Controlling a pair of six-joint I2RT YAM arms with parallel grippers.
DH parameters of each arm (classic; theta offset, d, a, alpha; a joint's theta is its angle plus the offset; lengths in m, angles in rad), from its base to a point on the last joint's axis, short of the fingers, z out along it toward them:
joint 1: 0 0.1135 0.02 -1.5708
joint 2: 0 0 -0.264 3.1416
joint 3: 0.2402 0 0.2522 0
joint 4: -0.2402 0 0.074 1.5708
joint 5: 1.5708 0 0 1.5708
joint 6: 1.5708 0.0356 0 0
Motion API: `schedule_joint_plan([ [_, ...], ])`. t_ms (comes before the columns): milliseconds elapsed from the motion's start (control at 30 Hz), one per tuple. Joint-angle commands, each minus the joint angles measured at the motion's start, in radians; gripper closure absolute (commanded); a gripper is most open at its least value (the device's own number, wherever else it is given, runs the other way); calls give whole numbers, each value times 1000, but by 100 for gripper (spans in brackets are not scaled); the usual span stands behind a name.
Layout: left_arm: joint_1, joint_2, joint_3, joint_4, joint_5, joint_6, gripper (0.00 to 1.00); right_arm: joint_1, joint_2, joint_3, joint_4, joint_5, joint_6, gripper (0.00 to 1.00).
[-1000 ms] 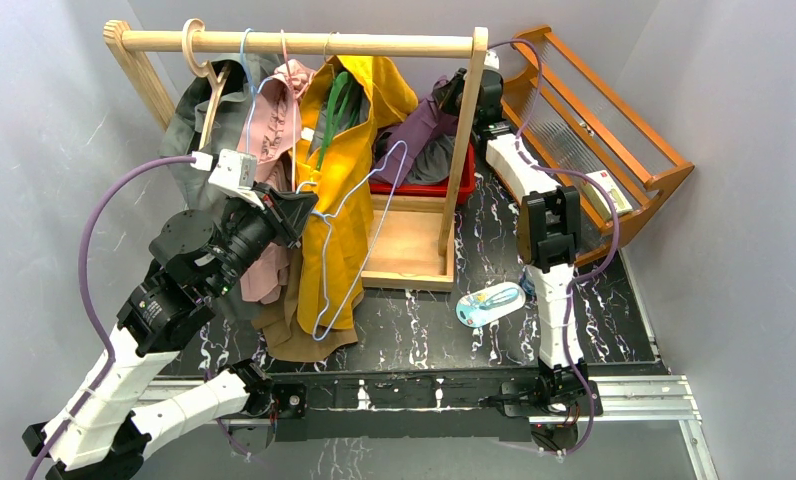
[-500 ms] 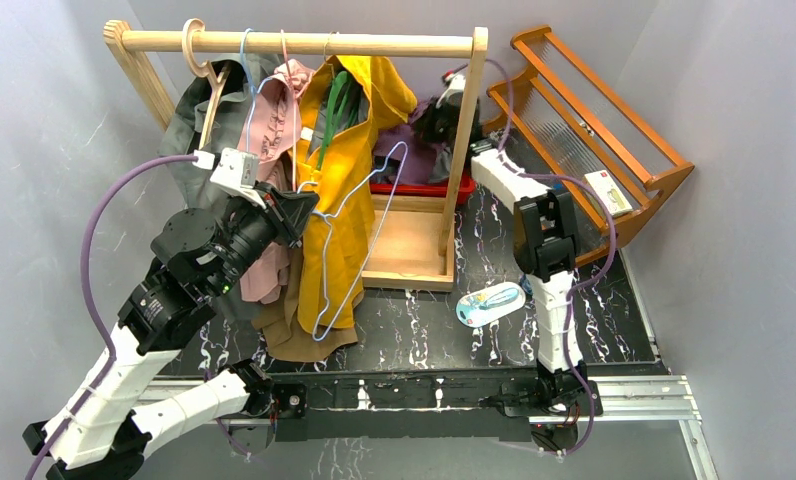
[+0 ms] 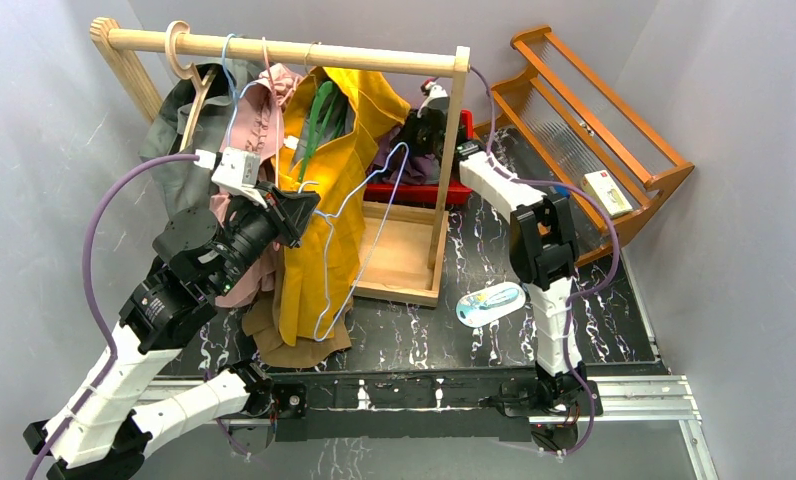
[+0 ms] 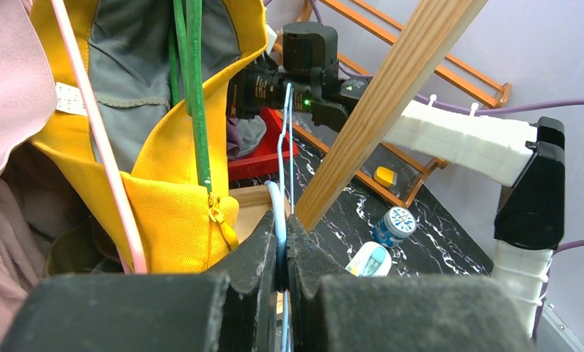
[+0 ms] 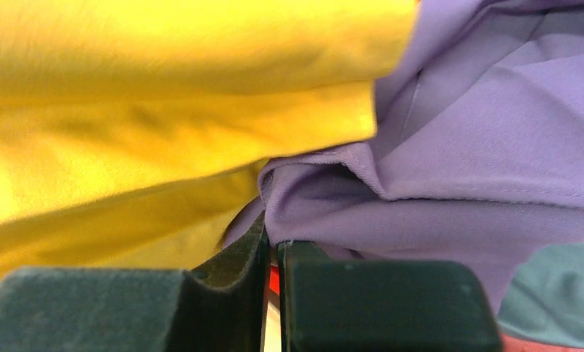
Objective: Remove the skirt from the hanger
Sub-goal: Adjust the skirt in the bin.
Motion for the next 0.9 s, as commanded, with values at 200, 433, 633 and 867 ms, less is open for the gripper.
schedule_joint_plan([
  [200,0,3,21,29,3,3,100,-146,86,274,-411,-318,27,55],
  [433,1,22,20,48,18,-2,100,-183,-78,160,-388,-252,-54,26],
  [633,0,22,26,43,16,7,100,-218,-15,244,-365,-97,-71,15],
  [867,0,21,34,29,15,4,100,-223,219,506,-287,33,-132,5],
])
